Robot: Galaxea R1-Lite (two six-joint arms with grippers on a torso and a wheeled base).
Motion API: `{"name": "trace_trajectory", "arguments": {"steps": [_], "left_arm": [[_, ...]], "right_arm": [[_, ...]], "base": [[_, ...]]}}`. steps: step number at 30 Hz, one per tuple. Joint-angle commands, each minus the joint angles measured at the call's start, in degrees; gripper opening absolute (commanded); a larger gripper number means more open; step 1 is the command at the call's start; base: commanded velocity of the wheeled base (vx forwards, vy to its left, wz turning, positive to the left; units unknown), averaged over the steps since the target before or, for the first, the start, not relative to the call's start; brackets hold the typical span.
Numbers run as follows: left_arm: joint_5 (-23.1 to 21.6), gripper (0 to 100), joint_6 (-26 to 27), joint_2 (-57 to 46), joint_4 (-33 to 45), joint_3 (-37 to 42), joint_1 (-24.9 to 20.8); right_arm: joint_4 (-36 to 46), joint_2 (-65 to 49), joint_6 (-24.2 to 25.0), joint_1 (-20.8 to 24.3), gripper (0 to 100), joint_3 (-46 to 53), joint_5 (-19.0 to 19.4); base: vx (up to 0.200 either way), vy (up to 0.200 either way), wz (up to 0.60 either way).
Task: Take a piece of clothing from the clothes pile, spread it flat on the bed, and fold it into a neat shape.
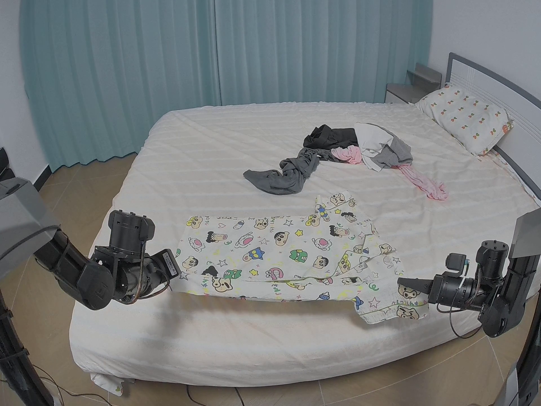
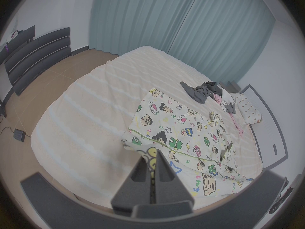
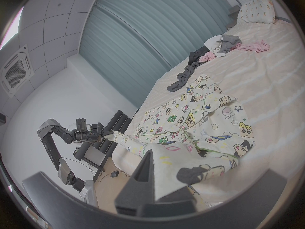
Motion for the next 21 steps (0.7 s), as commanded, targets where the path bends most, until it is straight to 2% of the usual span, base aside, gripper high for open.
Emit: {"name": "trace_trajectory", "arguments": {"steps": [1,5,15,21], "left_arm": [[0.01,0,-0.03,2.58,0.11,-1.58,0.18],[0.10,0,-0.03,5.12,1.43,-4.56,0.18],[0.01,0,-2.85,10.93,13.29,-17.40,0.36],[-0.08,0,-5.31,10.75,16.72,-18.71,0.27]], "right_arm": [[-0.52,0.77,0.03,0.18,0,-0.42,0.07],[-0.52,2.26,0.30,0.45,0,-3.32,-0.02],[-0.08,6.66,2.67,0.80,0,-8.07,-0.46],[-0.52,4.63,2.58,0.97,0,-4.20,-0.20]], "base": [[0.000,0.000,0.00],[0.000,0.000,0.00],[0.000,0.000,0.00],[0.000,0.000,0.00]]}}
